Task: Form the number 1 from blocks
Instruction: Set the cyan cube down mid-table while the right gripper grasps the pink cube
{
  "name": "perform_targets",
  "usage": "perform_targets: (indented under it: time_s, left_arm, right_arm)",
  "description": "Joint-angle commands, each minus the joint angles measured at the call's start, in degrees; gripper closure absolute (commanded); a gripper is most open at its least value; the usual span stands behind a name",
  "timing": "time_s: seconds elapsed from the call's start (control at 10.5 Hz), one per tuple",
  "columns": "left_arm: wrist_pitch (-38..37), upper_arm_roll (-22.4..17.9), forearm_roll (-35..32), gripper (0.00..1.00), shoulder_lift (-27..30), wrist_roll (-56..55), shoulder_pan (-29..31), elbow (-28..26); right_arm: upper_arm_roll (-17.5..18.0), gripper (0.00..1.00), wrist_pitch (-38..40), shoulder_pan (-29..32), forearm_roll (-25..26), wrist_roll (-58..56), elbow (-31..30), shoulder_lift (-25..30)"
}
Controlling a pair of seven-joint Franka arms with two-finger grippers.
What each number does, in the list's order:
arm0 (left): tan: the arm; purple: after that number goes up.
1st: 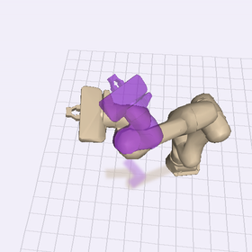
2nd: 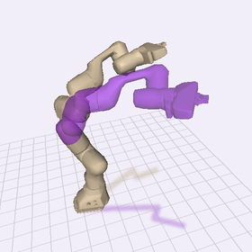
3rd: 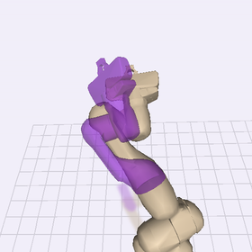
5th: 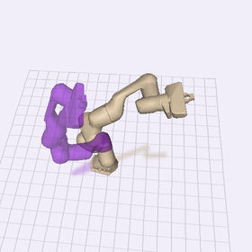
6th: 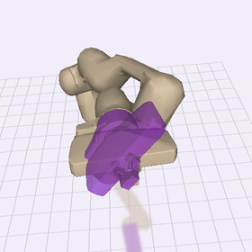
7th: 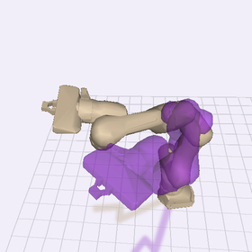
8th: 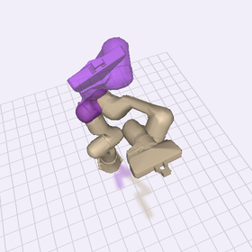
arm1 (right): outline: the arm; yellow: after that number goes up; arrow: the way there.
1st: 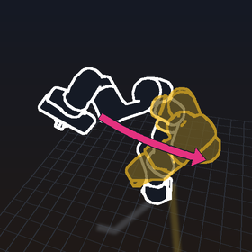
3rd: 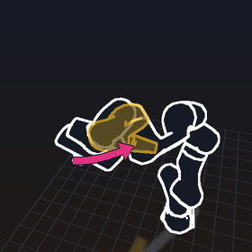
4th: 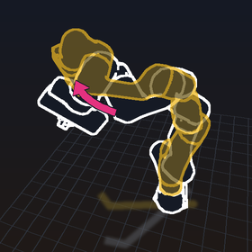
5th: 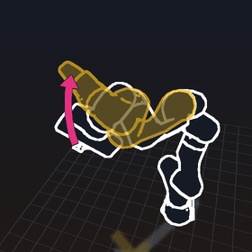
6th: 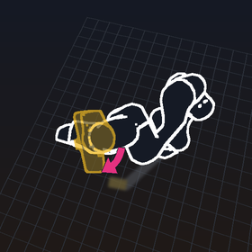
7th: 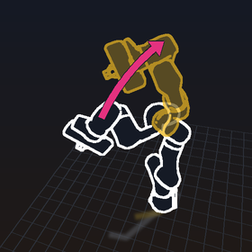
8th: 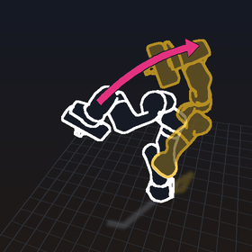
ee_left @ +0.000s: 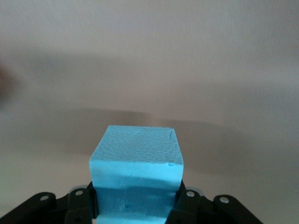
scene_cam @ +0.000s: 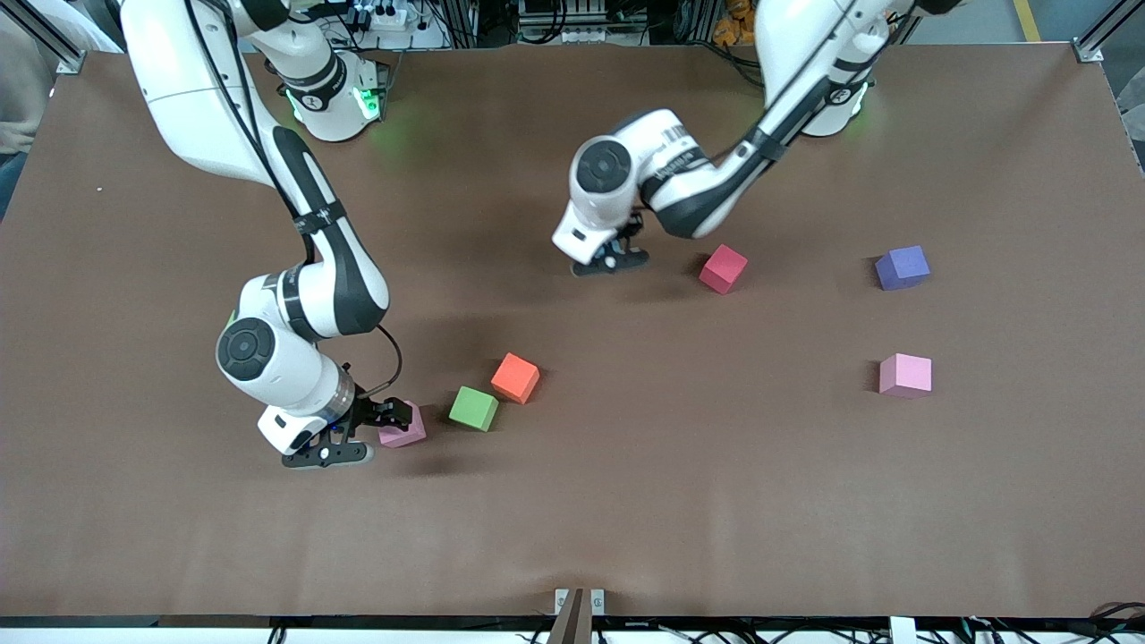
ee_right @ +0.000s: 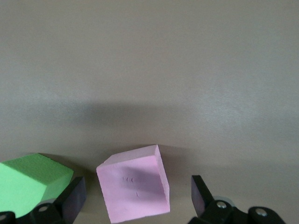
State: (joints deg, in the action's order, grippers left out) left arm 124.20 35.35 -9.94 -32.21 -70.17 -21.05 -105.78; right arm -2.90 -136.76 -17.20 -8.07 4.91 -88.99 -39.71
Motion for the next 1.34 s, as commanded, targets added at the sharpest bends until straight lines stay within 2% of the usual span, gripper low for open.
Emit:
perform_targets:
  time_s: [0.0, 0.19, 0.76, 0.95, 1.24]
  left_arm:
    - [4.54, -0.37, -1.14, 1.00, 1.19, -7.33, -5.72, -4.59]
    - [9.47, -0.37, -3.67, 1.00, 0.75, -7.88, -9.43, -6.71]
    - [12.12, -0.28, -7.29, 1.00, -2.94, -6.74, -12.34, -6.10]
    - [12.12, -0.28, -7.29, 1.00, -3.30, -5.34, -12.43, -6.28]
    - [12.03, -0.28, -7.29, 1.00, -3.38, -4.19, -12.43, -6.37]
  right_arm:
    - [-2.19, 0.00, -3.67, -2.92, -0.46, -0.07, 1.54, -3.17]
    - [-2.37, 0.00, -4.56, -3.02, -0.46, -0.16, 1.54, -4.14]
    - [-2.90, 0.00, -6.15, -3.28, -0.28, -0.51, 1.19, -5.81]
    - [-2.90, 0.05, -6.15, -3.37, -0.37, -0.43, 0.93, -5.82]
    - [-2.90, 0.20, -5.54, -3.81, -0.55, -0.16, 0.49, -5.82]
